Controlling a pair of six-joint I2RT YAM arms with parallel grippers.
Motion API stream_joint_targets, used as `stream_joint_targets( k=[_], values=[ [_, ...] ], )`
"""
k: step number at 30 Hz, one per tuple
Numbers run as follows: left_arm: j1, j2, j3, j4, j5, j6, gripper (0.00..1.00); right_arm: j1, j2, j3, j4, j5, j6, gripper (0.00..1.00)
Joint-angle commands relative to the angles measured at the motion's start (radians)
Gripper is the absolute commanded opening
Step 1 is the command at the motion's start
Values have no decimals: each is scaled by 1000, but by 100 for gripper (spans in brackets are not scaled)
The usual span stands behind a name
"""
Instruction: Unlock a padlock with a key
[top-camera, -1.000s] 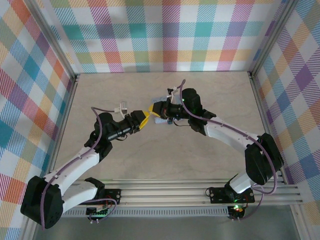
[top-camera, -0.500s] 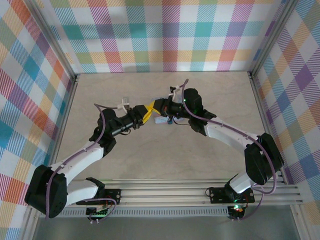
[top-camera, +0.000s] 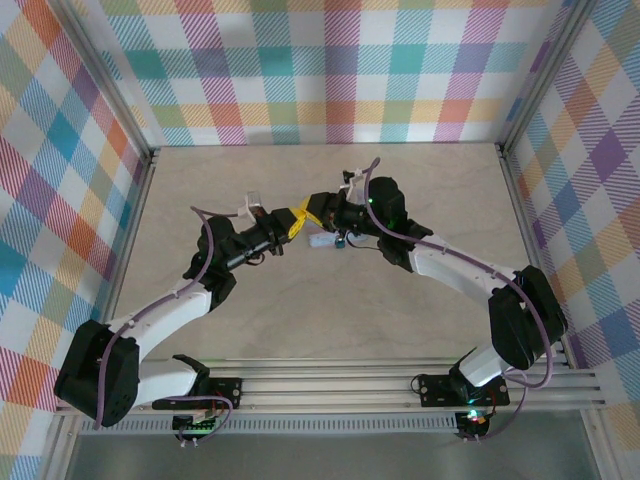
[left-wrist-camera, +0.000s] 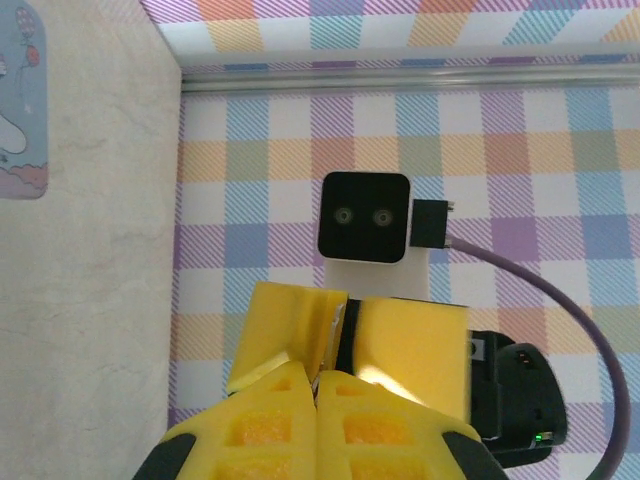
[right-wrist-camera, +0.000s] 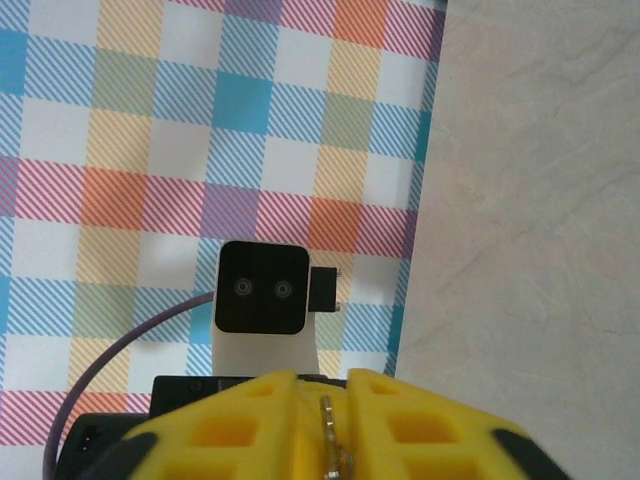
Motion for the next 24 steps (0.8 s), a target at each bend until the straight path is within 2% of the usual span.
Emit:
stream_joint_targets(
  k=[1, 3, 5, 9, 13, 19, 24],
  values=[
    [-17, -32, 37, -29, 45, 95, 0, 23, -11, -3, -43, -35, -30, 35],
    [-14, -58, 63, -178, 74, 192, 0, 10, -35, -1, -88, -30, -53, 46],
    [-9, -91, 110, -346, 98, 320, 0, -17, -67, 1, -145, -32, -77, 52],
    [8, -145, 198, -584, 137, 588, 0, -100, -135, 32, -318, -72, -150, 54],
    [27, -150, 294, -781, 179, 795, 0, -160, -164, 88, -431, -179, -234, 49],
    [59, -79, 404, -908, 278, 900, 0, -158, -144, 176, -531, -333, -339, 39],
    [66, -25, 449, -936, 325, 904, 0, -138, -130, 203, -564, -376, -381, 34]
  ],
)
